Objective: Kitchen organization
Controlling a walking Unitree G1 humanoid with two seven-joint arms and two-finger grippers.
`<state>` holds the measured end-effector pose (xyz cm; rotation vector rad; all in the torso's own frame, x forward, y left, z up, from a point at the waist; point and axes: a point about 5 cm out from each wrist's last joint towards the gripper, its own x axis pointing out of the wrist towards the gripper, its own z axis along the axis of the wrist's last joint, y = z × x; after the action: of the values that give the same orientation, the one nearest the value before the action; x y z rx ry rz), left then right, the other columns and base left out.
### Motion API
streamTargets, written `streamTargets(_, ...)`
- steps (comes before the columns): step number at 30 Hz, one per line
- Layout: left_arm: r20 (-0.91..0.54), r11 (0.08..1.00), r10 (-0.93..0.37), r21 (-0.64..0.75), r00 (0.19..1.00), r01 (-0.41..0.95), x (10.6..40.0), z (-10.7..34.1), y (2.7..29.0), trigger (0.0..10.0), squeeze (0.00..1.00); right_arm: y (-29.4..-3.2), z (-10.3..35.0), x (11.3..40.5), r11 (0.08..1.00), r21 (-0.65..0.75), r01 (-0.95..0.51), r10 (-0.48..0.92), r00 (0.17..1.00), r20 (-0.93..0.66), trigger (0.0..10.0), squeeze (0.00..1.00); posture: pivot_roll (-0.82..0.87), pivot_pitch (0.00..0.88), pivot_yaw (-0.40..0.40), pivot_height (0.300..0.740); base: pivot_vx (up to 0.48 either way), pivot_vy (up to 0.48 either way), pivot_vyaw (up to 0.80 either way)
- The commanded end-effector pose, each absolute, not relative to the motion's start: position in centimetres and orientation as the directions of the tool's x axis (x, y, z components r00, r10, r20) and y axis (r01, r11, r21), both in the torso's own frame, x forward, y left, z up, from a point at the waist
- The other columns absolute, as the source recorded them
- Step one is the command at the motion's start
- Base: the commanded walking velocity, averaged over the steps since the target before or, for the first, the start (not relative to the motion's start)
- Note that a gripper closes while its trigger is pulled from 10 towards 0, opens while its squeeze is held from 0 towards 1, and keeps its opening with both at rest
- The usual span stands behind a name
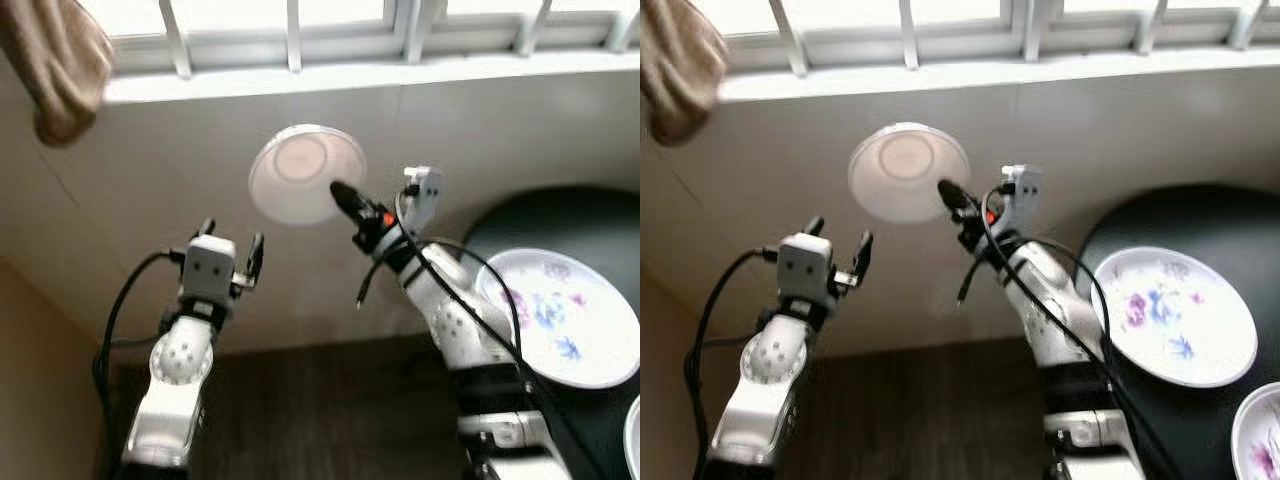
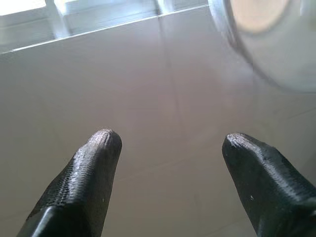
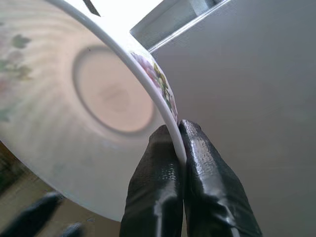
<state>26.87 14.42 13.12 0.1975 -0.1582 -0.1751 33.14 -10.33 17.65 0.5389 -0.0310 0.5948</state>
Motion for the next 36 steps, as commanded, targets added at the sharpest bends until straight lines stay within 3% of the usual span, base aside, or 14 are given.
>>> streamTargets(1,0.107,0.968,-0.164,0.209,0.981,0.139,26.8,12.8,15.4,10.0,0.0,-9.0,17.9,33.1,0.675,0.474,-0.565,0.551,0.814,0.185,10.0,0.0,0.02,0.0,-0.029,0.74,0.0,0.454,0.8)
streamTargets(7,0.122,0.969,-0.166,0.207,0.979,0.138,26.8,12.9,15.4,10.0,0.0,-9.1,17.8,33.2,0.69,0.464,-0.555,0.545,0.821,0.171,10.0,0.0,0.02,0.0,-0.03,0.74,-0.044,0.424,0.8)
streamTargets(27,0.198,0.976,-0.146,0.189,0.969,0.108,26.6,14.0,15.9,10.0,0.0,-8.7,17.8,33.5,0.746,0.372,-0.553,0.538,0.829,0.155,10.0,0.0,0.02,0.0,-0.03,0.74,0.0,0.0,0.8)
streamTargets(36,0.215,0.977,-0.15,0.184,0.965,0.11,26.6,14.2,15.9,10.0,0.0,-8.4,17.9,33.5,0.751,0.333,-0.57,0.55,0.819,0.162,10.0,0.0,0.02,0.0,-0.032,0.74,0.426,0.0,0.8)
